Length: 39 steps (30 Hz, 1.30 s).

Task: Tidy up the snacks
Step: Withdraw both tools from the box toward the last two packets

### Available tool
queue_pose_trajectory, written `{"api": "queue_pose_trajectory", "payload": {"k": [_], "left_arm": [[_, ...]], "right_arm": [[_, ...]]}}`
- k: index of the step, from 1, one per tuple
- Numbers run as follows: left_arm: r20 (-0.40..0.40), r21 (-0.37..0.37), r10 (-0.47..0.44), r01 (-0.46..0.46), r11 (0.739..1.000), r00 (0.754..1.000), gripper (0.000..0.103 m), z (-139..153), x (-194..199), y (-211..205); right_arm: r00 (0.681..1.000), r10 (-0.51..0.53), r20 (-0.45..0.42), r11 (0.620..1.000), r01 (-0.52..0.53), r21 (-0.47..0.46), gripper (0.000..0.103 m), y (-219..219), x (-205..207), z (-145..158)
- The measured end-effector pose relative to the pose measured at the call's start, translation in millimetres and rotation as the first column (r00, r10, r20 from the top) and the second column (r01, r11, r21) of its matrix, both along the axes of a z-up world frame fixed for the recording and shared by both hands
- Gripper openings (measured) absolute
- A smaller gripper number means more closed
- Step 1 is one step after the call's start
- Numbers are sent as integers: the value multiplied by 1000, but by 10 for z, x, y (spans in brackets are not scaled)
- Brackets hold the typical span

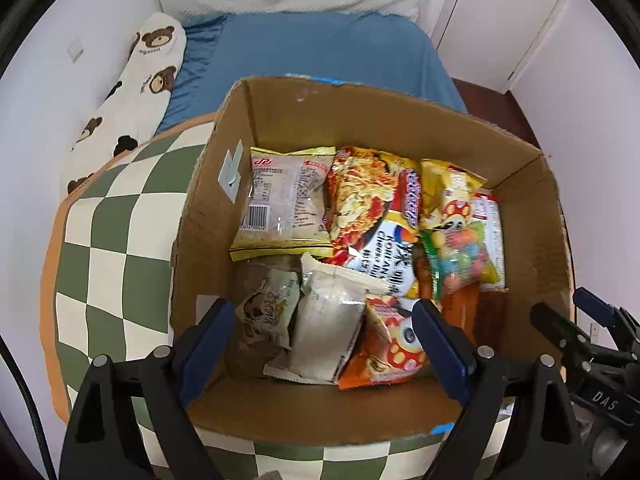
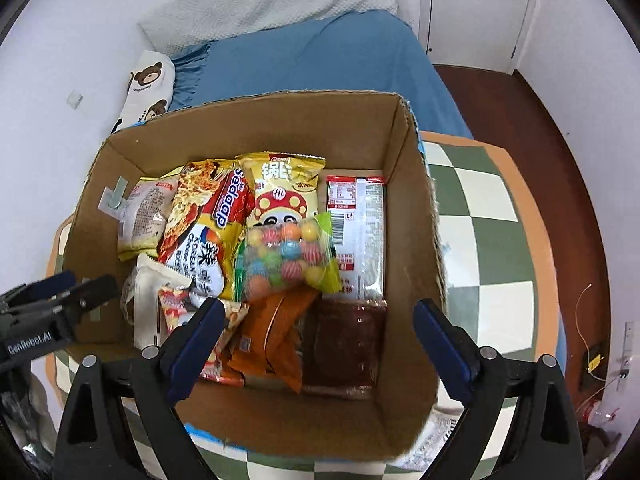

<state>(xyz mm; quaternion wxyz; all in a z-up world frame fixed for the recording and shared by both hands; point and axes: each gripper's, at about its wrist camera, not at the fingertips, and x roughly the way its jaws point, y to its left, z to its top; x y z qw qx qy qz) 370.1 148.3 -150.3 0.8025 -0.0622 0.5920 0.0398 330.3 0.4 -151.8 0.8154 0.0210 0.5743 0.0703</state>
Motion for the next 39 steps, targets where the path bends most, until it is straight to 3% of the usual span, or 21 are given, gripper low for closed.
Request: {"api": "queue_pose_trajectory", "payload": {"k": [11, 28, 39], "left_arm": [[135, 67, -36, 27, 997, 990, 91, 443, -665, -181], [298, 47, -50, 38, 998, 953, 91, 1181, -1627, -364], [324, 73, -34, 11, 997, 945, 91, 1279, -1814, -411]], "right_arm": [[993, 6, 118, 1000, -5, -10, 97, 11, -595, 481], [951, -12, 308, 1000, 6, 20, 100, -103, -1717, 1367], [944, -15, 330, 999, -3, 52, 100, -145, -1996, 1518]]}}
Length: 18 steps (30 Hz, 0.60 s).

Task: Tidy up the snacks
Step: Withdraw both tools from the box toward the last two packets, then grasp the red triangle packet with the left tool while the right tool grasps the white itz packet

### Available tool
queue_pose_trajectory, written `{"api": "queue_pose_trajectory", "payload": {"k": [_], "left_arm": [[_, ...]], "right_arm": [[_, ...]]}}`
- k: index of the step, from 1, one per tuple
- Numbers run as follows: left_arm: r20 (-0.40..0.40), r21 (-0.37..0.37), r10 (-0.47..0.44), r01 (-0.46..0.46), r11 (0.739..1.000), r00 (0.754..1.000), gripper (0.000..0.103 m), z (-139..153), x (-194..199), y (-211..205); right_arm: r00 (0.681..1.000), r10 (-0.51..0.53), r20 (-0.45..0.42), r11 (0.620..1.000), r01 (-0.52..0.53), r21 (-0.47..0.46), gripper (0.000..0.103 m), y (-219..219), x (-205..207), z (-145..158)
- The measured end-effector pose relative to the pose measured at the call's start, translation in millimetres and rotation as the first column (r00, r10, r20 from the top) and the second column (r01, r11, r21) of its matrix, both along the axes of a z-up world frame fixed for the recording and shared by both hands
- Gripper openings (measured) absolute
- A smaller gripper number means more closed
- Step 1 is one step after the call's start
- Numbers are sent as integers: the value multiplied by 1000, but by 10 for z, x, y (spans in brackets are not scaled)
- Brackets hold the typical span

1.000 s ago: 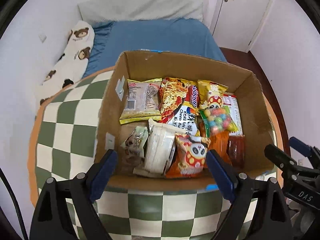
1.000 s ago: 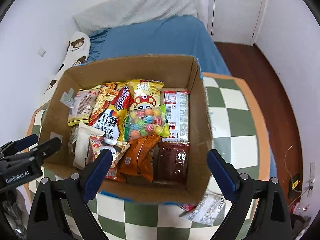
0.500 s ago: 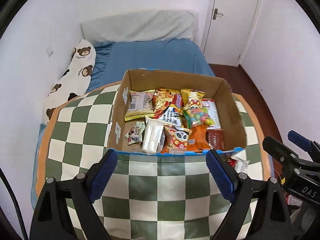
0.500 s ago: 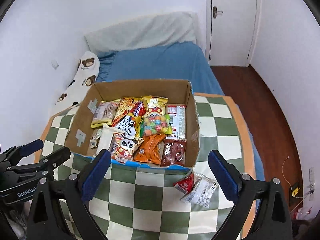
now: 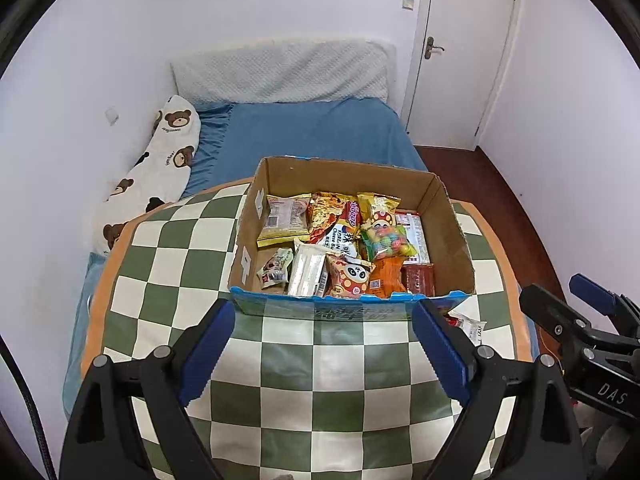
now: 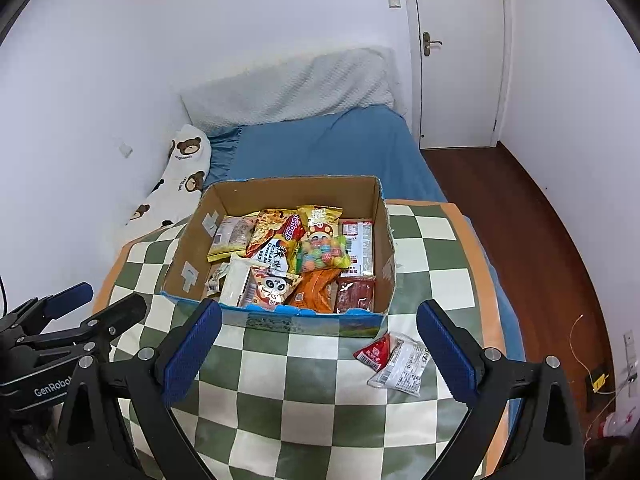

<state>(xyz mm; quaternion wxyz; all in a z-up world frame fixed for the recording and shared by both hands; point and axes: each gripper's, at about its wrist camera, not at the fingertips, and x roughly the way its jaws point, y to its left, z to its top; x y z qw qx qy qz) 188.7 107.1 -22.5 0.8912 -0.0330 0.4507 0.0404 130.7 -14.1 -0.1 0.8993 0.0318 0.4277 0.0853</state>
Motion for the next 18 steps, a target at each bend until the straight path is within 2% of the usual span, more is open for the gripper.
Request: {"api": "queue_pose_trajectory", "payload": {"k": [3, 7, 8, 12, 18], "left_arm": [[3, 56, 3, -3, 998, 1000, 91, -91, 32, -81], [-22, 164, -11, 15, 986, 1000, 91, -394, 150, -280], [-43, 178, -21, 28, 984, 999, 91, -507, 194, -346], [-154, 190, -72, 102, 976, 985, 91, -974, 365, -634], [-264, 232, -116, 180, 956, 957, 91, -1539, 536, -1062]], "right_arm": [[999, 3, -38, 998, -1, 58, 100, -116, 42, -110], [993, -54, -108, 996, 62, 69, 100, -376, 140, -391], [988, -68, -140, 996, 76, 56, 99, -457, 187, -503], [959, -108, -262, 991, 124, 48, 87, -793, 368, -1017], [891, -150, -428, 974, 207, 90, 87, -1155, 632, -1975]]}}
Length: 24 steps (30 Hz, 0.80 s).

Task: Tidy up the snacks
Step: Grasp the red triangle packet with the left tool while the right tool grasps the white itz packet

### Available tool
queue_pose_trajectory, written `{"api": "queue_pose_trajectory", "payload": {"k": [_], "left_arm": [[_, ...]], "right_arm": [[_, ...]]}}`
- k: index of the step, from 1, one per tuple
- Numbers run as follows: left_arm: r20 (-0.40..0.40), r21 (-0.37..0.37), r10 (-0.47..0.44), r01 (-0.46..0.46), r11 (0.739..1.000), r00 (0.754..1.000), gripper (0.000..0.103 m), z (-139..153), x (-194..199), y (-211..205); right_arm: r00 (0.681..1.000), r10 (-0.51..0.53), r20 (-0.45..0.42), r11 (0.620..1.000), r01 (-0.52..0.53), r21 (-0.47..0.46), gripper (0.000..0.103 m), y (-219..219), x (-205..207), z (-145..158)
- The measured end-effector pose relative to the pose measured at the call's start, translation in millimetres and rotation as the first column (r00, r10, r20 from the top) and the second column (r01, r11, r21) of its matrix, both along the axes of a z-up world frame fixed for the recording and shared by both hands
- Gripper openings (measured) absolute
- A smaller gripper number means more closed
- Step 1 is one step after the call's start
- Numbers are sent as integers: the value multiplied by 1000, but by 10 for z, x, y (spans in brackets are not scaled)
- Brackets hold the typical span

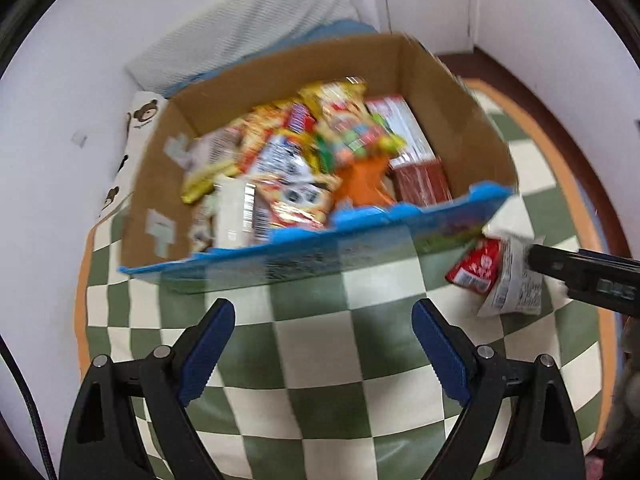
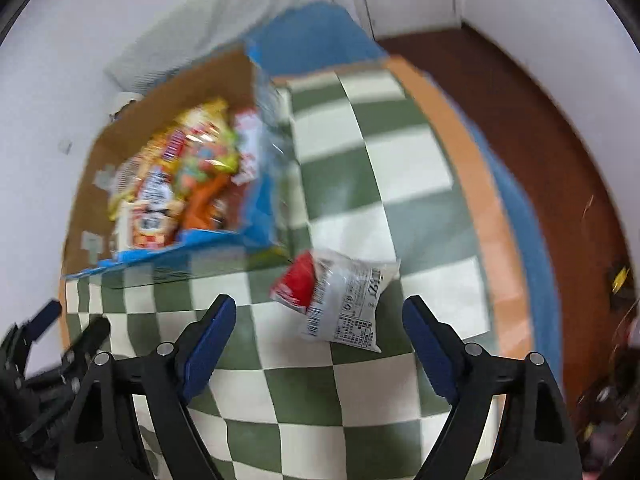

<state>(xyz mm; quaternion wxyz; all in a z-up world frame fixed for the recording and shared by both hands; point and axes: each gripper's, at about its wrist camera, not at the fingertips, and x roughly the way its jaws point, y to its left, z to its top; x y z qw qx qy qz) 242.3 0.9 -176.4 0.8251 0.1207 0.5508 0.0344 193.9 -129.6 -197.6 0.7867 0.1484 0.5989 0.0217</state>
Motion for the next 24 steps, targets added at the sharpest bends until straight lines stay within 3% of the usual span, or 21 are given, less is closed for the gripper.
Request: {"api": "queue_pose_trajectory", "payload": {"k": [4, 5, 6, 8, 16, 21, 24], "left_arm": [[-30, 69, -62, 64, 996, 998, 91, -231, 71, -259], [-41, 75, -77, 80, 994, 996, 91, -277, 90, -313], [-50, 75, -87, 90, 993, 995, 91, -304, 108, -352], [-60, 61, -104, 107, 992, 993, 91, -315, 141, -431], [-145, -103, -128, 114, 988, 981, 91, -546, 397, -810], [-192, -194, -107, 69, 979, 976, 91, -779, 567, -1021], [-216, -241, -67, 14, 970, 974, 79, -911, 629, -1054]], "right_arm": [[997, -11, -76, 999, 14, 44, 82, 1, 130, -615], [996, -9, -91, 999, 13, 47, 68, 13, 144, -704], [995, -8, -104, 999, 13, 51, 60, 11, 141, -792], [996, -6, -94, 997, 14, 76, 56, -41, 77, -865], [992, -53, -119, 998, 58, 40, 55, -559, -283, -888], [987, -111, -119, 993, 115, 34, 55, -823, -433, -904], [984, -131, -121, 990, 135, 29, 55, -908, -478, -918]]}}
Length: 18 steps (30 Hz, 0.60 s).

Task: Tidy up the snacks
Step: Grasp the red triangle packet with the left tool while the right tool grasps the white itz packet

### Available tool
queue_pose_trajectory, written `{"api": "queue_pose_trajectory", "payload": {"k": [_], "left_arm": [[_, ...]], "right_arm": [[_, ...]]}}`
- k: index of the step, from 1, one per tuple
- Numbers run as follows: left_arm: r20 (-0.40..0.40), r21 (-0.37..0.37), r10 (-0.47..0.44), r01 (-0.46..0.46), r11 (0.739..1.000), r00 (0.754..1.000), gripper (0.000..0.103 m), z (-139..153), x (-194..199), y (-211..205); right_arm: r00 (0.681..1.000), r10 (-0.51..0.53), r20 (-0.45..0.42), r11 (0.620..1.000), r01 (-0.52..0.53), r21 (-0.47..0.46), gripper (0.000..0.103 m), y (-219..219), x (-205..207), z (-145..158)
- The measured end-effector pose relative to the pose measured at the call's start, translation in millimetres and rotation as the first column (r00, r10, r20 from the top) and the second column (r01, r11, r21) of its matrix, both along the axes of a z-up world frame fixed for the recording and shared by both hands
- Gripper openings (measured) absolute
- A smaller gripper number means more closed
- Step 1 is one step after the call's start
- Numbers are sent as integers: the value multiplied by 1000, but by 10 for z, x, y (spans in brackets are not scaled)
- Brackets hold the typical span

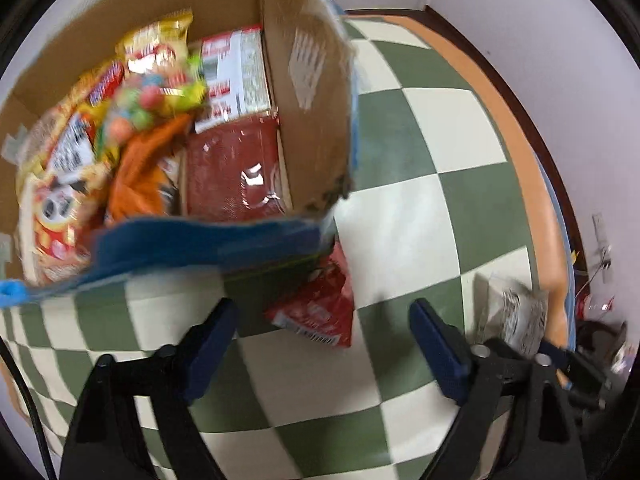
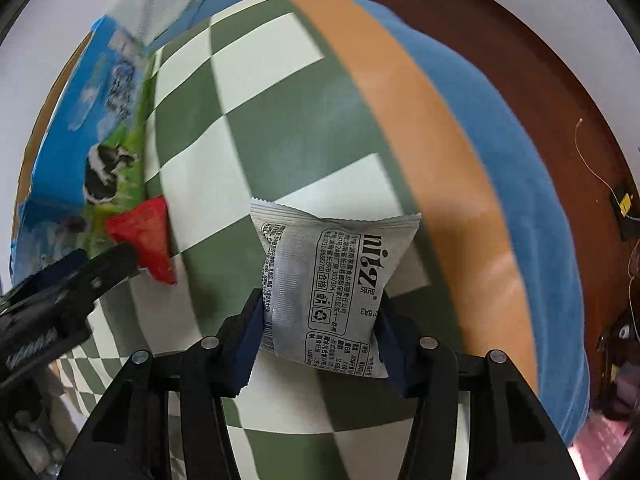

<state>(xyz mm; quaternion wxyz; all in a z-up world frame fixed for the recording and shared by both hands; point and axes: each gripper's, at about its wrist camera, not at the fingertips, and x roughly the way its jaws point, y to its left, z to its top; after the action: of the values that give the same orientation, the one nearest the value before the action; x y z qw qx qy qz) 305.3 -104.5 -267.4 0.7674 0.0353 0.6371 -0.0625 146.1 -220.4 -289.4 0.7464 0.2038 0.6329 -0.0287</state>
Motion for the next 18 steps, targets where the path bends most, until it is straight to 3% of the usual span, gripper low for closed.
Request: {"api": "queue_pose_trajectory", "payload": {"k": [2, 4, 11, 18], "left_arm": [[-26, -27, 37, -38, 999, 999, 54, -96, 40, 4], [-33, -32, 62, -63, 998, 998, 40, -157, 54, 14], [-26, -53, 75, -76, 996, 997, 37, -142, -179, 149], [-130, -45, 82, -88, 995, 988, 37, -189, -822, 605]], "right_arm": [[1000, -7, -2, 1000, 7, -1, 55, -25, -12, -9], [1000, -4, -6, 1000, 4, -12, 55, -23, -18, -18], [999, 28, -25, 999, -29, -40, 55, 25, 40, -6], [983, 170, -70, 984, -173, -39, 55, 494, -43, -69]]}}
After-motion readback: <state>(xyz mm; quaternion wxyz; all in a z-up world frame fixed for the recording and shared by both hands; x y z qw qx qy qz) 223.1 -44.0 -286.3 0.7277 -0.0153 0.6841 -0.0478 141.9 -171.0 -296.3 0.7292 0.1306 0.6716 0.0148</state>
